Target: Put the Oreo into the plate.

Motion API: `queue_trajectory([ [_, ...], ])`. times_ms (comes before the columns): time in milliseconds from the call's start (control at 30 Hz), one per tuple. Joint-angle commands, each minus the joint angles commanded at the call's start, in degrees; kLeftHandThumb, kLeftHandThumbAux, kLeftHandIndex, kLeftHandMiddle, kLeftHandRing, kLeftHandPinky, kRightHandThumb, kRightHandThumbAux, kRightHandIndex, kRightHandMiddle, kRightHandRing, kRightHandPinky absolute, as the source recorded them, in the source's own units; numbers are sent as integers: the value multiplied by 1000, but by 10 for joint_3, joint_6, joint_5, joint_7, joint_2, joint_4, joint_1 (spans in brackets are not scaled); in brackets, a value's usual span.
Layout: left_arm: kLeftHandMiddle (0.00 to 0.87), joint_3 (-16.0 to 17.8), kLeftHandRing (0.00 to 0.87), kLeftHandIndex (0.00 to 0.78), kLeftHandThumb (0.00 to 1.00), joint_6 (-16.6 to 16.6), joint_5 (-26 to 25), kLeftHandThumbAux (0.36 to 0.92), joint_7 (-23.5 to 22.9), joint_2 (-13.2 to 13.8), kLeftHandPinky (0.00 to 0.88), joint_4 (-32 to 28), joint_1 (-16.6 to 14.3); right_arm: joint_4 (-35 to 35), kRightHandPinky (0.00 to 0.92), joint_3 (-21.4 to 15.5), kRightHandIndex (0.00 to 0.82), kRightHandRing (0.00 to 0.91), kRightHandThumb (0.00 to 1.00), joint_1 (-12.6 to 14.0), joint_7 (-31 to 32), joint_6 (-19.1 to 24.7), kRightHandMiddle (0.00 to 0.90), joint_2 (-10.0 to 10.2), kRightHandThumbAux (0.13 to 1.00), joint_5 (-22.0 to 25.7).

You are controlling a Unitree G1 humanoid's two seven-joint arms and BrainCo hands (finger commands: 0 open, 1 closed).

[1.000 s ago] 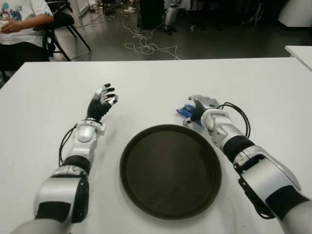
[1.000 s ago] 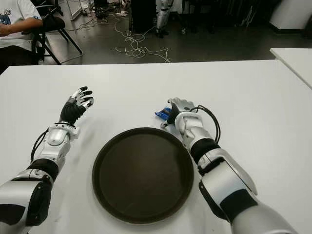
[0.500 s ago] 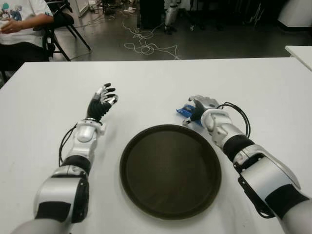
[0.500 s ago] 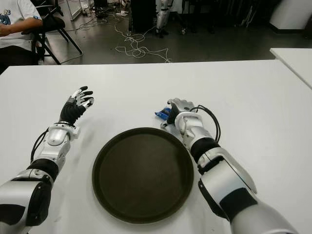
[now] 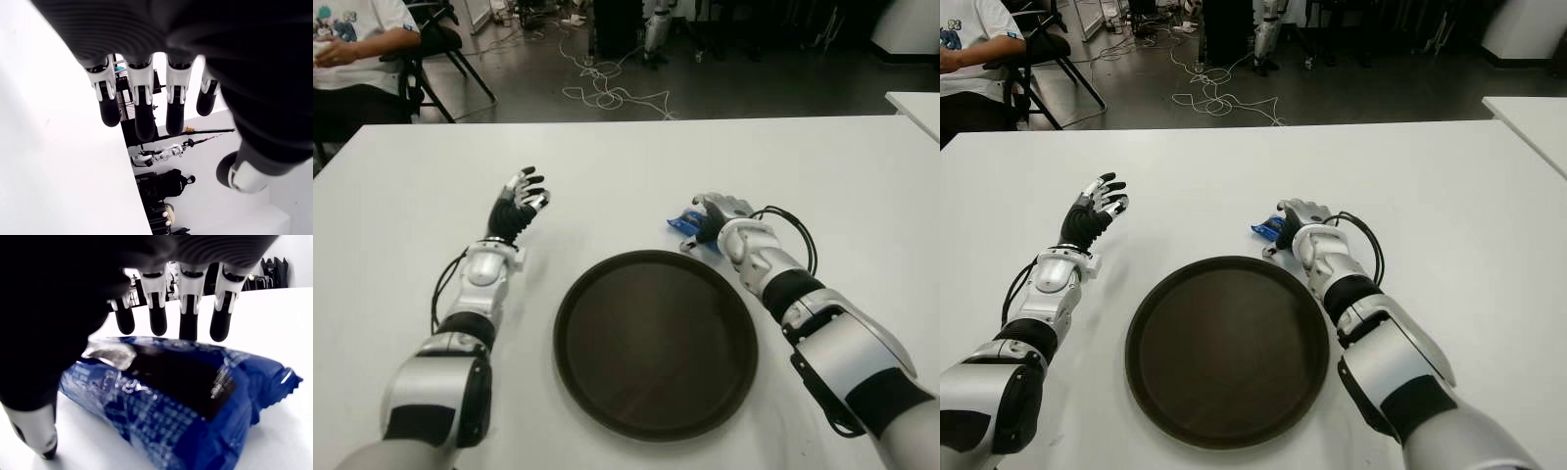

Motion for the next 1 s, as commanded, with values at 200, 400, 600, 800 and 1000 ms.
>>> queue_trajectory([
  [200,178,1,167,88,160,1,-1,625,-3,0,163,-1,0,3,247,5,200,229,0,-4,3,3,208,-2,698,-2],
  [400,183,1,171,92,163,-1,-2,633,-5,0,164,-3,2,1,274,8,215,249,0,-4,-1,5,224,-4,699,-1],
  [600,177,1,161,89,170,1,-3,640,-5,0,146,-4,2,2,292,10,219,261,0,-7,-3,10,232,-5,692,-3],
  [800,165,3,153,78,154,2,-6,621,-8,0,138,-7,4,-1,334,13,222,280,0,-8,-11,8,240,-9,690,-5],
  [1000,165,3,152,75,146,5,-5,625,-5,0,139,-8,4,-2,346,11,238,297,0,-5,-24,-1,257,-12,683,-2],
])
